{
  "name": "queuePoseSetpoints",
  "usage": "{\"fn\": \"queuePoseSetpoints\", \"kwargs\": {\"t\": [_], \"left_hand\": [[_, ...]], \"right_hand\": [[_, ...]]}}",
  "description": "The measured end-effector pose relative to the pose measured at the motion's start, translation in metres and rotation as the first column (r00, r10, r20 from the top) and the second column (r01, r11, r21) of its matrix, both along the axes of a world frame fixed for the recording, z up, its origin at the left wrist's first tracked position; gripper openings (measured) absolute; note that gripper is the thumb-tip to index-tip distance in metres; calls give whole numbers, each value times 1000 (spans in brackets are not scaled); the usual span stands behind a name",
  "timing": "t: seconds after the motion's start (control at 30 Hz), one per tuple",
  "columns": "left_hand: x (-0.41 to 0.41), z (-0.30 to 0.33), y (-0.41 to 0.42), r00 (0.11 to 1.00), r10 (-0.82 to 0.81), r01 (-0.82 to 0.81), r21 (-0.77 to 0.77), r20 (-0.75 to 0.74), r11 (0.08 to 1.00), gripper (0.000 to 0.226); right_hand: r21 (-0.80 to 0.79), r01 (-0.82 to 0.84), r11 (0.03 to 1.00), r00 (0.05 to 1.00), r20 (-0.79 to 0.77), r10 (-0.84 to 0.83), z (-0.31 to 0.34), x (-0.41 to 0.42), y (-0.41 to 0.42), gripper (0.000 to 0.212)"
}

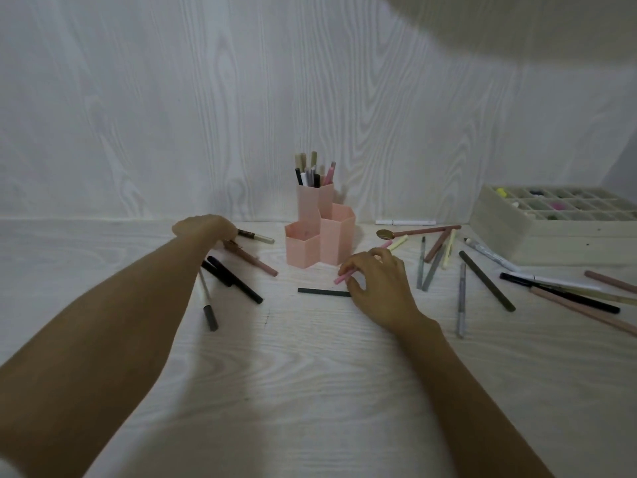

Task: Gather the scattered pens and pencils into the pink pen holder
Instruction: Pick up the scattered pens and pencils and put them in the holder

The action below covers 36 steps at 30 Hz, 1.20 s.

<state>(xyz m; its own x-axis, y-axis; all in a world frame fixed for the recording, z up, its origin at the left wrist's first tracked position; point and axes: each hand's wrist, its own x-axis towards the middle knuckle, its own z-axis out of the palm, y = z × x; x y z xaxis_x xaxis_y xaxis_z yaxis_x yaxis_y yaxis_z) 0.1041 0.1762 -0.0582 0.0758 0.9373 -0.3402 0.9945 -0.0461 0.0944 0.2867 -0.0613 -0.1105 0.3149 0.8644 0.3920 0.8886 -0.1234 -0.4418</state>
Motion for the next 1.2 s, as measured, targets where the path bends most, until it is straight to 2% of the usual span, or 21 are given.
{"fn": "queuePoseSetpoints", "kwargs": {"t": [0.13, 0.3, 0.4, 0.5, 0.57, 0.63, 0.7, 0.77, 0.83, 0.9, 1.0, 1.1, 1.2], "left_hand": [[0, -7, 17, 1000, -27, 27, -29, -2, 999, 28], [-2, 17, 3, 997, -44, 50, -114, 56, 992, 22], [-14, 33, -9, 987, -12, 33, -132, 159, 991, 26], [-32, 45, -16, 940, 63, -18, -134, 336, 991, 33], [-44, 49, -24, 826, 134, -74, -130, 548, 989, 30], [-52, 51, -35, 586, 129, -117, -74, 800, 990, 18], [-55, 54, -52, 318, -25, -137, 72, 948, 988, 15], [-54, 61, -69, 117, -250, -205, 270, 961, 941, 17], [-48, 74, -86, 40, -453, -282, 445, 891, 850, 24], [-35, 89, -99, 70, -608, -325, 595, 791, 736, 45], [-9, 108, -110, 179, -743, -319, 752, 645, 576, 72], [19, 116, -111, 257, -811, -219, 849, 525, 480, 75], [42, 113, -110, 343, -825, -116, 892, 448, 436, 73]], "right_hand": [[26, -21, 999, 999, 37, 20, -1, -3, 1, 18], [-5, -24, 1000, 998, 58, 24, -2, 3, 3, 23], [-10, -16, 1000, 999, 37, 17, -2, 4, 3, 21], [17, -40, 999, 999, -11, 41, 1, 3, 2, 15], [22, -54, 998, 998, -25, 55, 3, 2, 1, 13], [10, -69, 998, 997, -31, 69, 6, 2, 0, 16], [2, -93, 996, 995, -39, 93, 7, 1, 0, 16], [-14, -116, 993, 993, -27, 116, 6, 2, 2, 18], [-36, -112, 993, 994, -13, 112, 5, 1, 3, 22], [-52, -91, 994, 996, -7, 91, 4, -1, 3, 20], [-29, -96, 995, 995, -45, 94, 3, -1, 3, 14], [13, -91, 996, 990, -104, 92, 3, 1, 2, 11], [31, -83, 996, 988, -129, 87, 3, 1, 2, 13]]}}
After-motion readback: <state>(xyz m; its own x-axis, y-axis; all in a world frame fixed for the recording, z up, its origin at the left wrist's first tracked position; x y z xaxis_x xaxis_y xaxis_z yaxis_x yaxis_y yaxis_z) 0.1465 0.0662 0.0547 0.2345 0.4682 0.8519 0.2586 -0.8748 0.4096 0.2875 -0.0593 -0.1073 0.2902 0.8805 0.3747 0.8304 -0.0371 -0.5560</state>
